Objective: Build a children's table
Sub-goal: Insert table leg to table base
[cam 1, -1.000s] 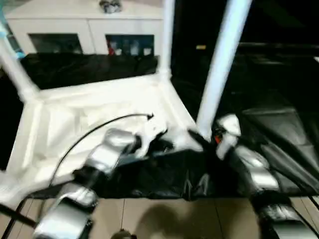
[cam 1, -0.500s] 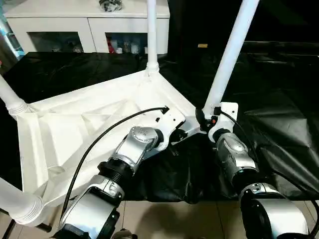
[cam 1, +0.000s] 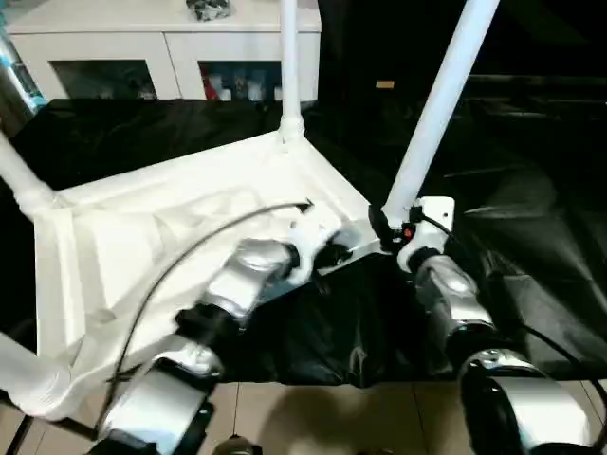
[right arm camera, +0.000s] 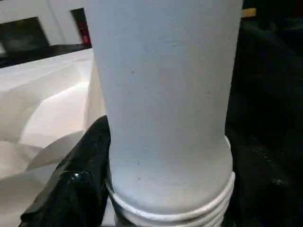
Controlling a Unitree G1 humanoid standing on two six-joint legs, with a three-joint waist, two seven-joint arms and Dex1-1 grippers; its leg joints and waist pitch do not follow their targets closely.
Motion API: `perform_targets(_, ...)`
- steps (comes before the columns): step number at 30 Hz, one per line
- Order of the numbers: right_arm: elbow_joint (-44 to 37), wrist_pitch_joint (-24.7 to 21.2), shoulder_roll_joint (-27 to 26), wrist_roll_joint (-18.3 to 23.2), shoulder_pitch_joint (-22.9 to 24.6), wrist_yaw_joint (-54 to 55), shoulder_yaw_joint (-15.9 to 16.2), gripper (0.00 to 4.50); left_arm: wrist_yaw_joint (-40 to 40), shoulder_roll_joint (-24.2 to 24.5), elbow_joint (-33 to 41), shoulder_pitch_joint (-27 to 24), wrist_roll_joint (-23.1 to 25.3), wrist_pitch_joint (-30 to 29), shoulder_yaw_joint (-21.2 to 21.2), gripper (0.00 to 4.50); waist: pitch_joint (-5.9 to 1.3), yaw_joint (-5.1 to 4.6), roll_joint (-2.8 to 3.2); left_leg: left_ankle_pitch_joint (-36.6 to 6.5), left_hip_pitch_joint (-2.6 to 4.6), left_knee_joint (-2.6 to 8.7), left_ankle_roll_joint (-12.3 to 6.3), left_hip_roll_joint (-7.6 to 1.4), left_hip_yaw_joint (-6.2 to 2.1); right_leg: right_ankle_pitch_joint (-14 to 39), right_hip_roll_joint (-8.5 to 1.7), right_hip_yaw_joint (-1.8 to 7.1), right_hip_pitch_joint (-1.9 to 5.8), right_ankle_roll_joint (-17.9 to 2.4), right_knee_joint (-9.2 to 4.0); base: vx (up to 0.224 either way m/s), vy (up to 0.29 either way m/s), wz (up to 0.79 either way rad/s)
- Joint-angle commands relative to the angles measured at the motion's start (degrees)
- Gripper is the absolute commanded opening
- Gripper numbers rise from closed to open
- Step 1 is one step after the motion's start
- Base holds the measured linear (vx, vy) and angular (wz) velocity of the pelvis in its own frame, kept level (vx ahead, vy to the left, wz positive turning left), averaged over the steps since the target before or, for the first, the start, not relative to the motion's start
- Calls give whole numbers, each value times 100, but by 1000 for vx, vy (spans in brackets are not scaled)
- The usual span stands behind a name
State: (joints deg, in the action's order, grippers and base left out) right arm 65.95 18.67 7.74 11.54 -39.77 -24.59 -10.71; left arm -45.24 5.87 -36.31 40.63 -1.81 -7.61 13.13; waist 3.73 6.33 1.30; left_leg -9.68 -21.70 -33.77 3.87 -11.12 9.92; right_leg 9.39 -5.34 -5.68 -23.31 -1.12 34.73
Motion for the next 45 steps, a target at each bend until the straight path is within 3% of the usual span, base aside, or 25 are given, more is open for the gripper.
perform_targets(1,-154,-5,92,63,60,-276,34,277,-263,26,213,10,-202,53,-98,91,-449,-14,-37,-1407,55,405,-403,-229,-39,1345,-378,284,312,-1383,-428,0,0,0)
perform_targets(6,-688,-188,406,175,168,-1446,192,277,-843,62,463,181,-849,9,-517,122,-486,19,-67,-881,12,335,-683,-213,-8,637,-349,275,345,-1543,-329,0,0,0)
perform_targets(10,-1042,-434,501,333,228,-2008,208,276,-894,-69,465,357,-1011,-75,-593,154,-481,44,-84,-836,1,305,-816,-200,17,664,-337,267,351,-1560,-332,0,0,0)
perform_targets(17,-2149,-1075,572,646,554,-3086,562,276,-600,-468,80,810,-1026,-125,-625,214,-460,89,-84,-1077,15,318,-712,-204,6,1285,-336,264,328,-1333,-424,0,0,0)
perform_targets(20,-2592,-1401,566,744,703,-3313,655,276,-543,-565,17,921,-1133,-184,-723,237,-461,97,-104,-1030,-11,322,-689,-190,-11,1338,-334,255,351,-1244,-420,0,0,0)
perform_targets(24,-2999,-1680,571,736,883,-3509,834,275,-734,-680,313,918,-1552,-519,-891,270,-472,115,-117,-939,-18,310,-711,-200,-8,1236,-350,252,338,-1329,-404,0,0,0)
perform_targets(30,-3493,-2033,618,808,1124,-3563,980,275,-761,-694,491,777,-1585,-428,-882,331,-466,145,-86,-1030,15,330,-641,-219,-22,1397,-354,266,317,-1243,-437,0,0,0)
perform_targets(34,-4087,-2522,814,830,1408,-3858,1222,275,-1008,-714,987,547,-1994,-930,-951,284,-462,208,-105,-968,9,327,-638,-232,-15,1273,-349,274,326,-1288,-405,0,0,0)
perform_targets(35,-4142,-2565,835,835,1433,-3888,1247,275,-1007,-711,1031,522,-2009,-958,-947,291,-456,211,-108,-1011,10,326,-640,-227,-12,1356,-349,274,319,-1245,-425,0,0,0)
perform_targets(37,-4362,-2706,899,865,1538,-3949,1328,275,-955,-681,1284,363,-2047,-1127,-913,285,-444,207,-158,-1049,11,337,-604,-223,-10,1568,-357,276,321,-1153,-450,0,0,0)
perform_targets(38,-4404,-2720,905,867,1558,-3936,1337,275,-890,-674,1349,318,-2032,-1177,-906,271,-443,206,-132,-1059,10,343,-571,-229,-23,1666,-370,281,314,-1107,-451,0,0,0)
perform_targets(41,-4631,-2886,922,970,1645,-3911,1332,275,-634,-632,1522,159,-1928,-1269,-873,248,-443,186,-170,-1072,11,350,-521,-220,-24,1819,-364,283,306,-982,-477,0,0,0)
perform_targets(45,-4965,-3093,967,1024,1801,-3918,1366,275,-440,-593,1905,-92,-2017,-1478,-900,215,-454,184,-148,-966,5,339,-503,-215,-23,1646,-354,289,304,-953,-454,0,0,0)
